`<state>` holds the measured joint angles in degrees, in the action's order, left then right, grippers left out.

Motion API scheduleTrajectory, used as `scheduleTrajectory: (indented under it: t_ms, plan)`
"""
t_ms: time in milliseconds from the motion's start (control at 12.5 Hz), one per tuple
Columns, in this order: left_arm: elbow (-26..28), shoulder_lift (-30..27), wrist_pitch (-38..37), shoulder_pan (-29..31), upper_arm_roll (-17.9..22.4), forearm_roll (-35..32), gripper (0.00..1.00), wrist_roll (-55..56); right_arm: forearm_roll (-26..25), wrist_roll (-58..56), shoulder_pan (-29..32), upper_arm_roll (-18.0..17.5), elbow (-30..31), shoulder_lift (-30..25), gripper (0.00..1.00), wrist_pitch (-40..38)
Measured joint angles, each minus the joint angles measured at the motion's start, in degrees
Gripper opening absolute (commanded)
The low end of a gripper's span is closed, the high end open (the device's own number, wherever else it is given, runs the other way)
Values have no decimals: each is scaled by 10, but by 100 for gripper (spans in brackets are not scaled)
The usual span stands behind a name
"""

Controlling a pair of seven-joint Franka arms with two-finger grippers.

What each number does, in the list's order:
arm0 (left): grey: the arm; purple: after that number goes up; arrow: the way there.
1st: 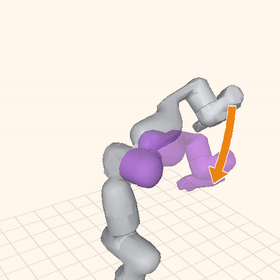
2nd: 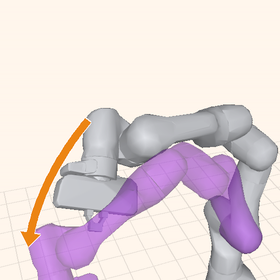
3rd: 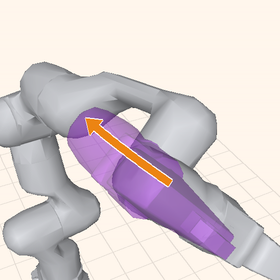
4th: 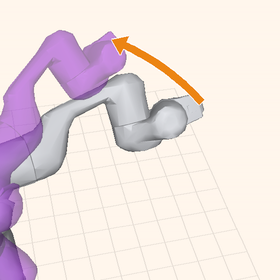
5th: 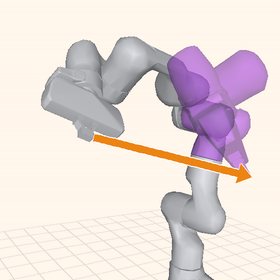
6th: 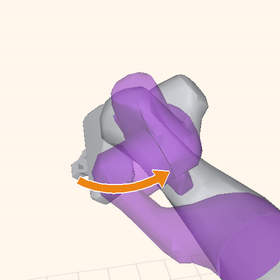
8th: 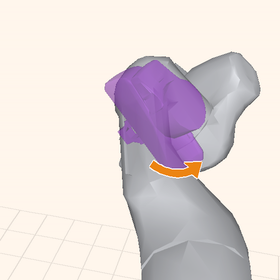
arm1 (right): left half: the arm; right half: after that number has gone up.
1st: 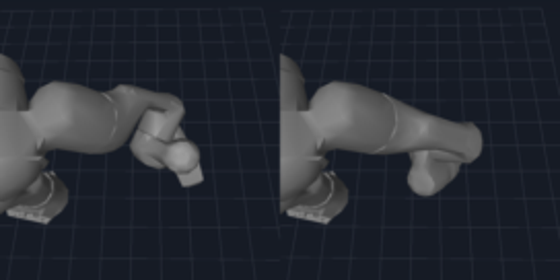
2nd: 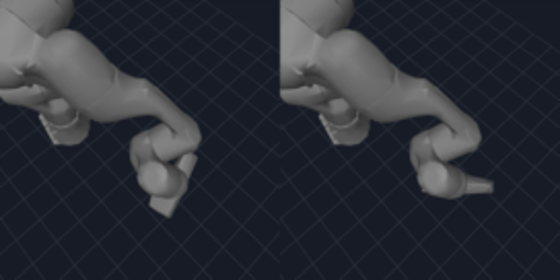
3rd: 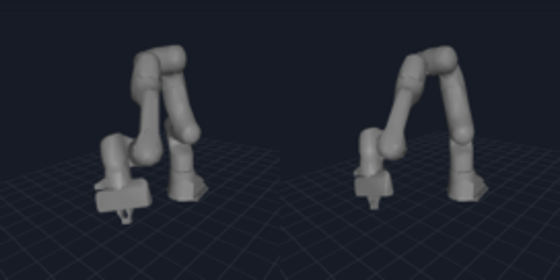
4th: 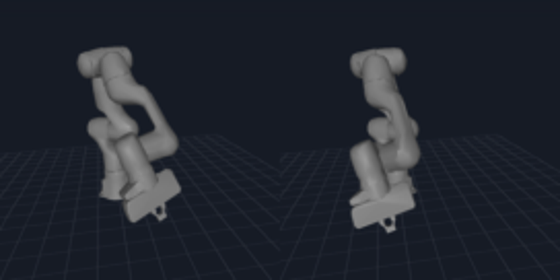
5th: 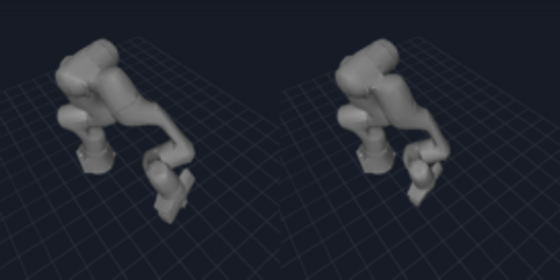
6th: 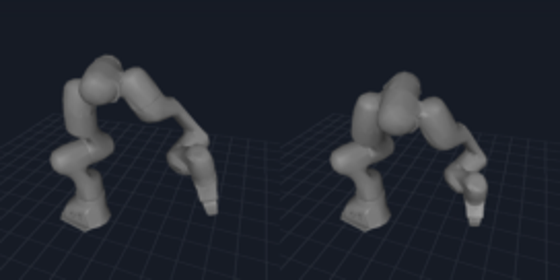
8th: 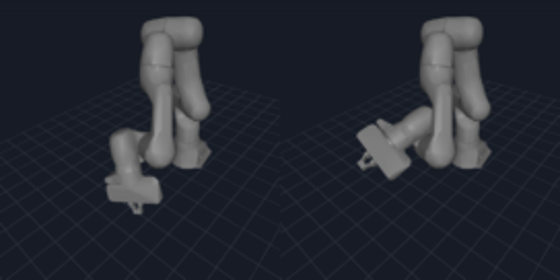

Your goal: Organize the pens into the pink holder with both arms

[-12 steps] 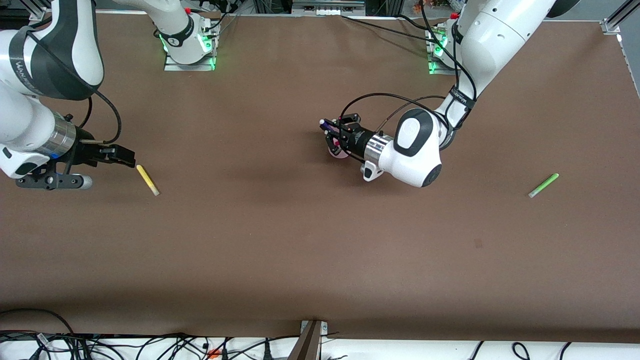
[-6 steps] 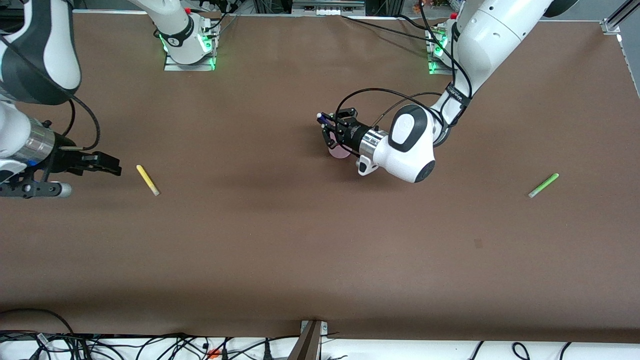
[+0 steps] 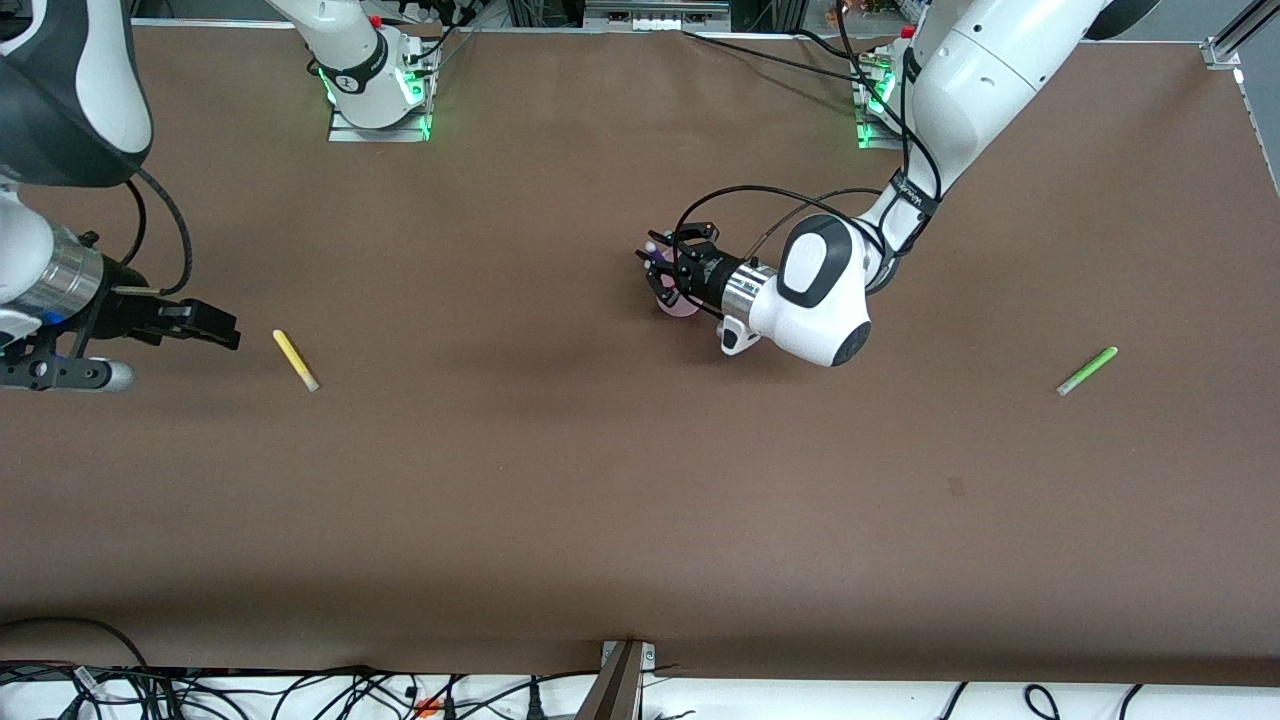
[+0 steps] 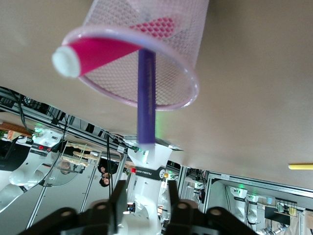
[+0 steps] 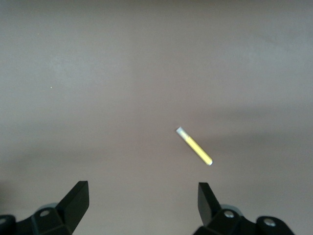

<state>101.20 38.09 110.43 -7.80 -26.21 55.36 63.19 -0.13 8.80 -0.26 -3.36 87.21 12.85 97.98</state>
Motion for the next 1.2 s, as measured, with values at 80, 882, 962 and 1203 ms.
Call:
scheduleTrajectory:
  t_ms: [80, 882, 962, 1203]
  plan:
    - [-4, -1, 0, 4, 0, -12, 100, -1, -4, 9, 0, -4, 22, -17, 99, 9]
    - [-149, -120, -185, 99, -1, -326, 100, -4, -16, -98, 9, 28, 61, -80, 100, 2]
    - [-162, -130, -192, 98, -5, -387, 100, -8, -16, -105, 10, 35, 61, -80, 100, 1]
    - [-169, -167, -204, 94, -9, -507, 100, -45, -16, -111, 10, 51, 61, -80, 100, 2]
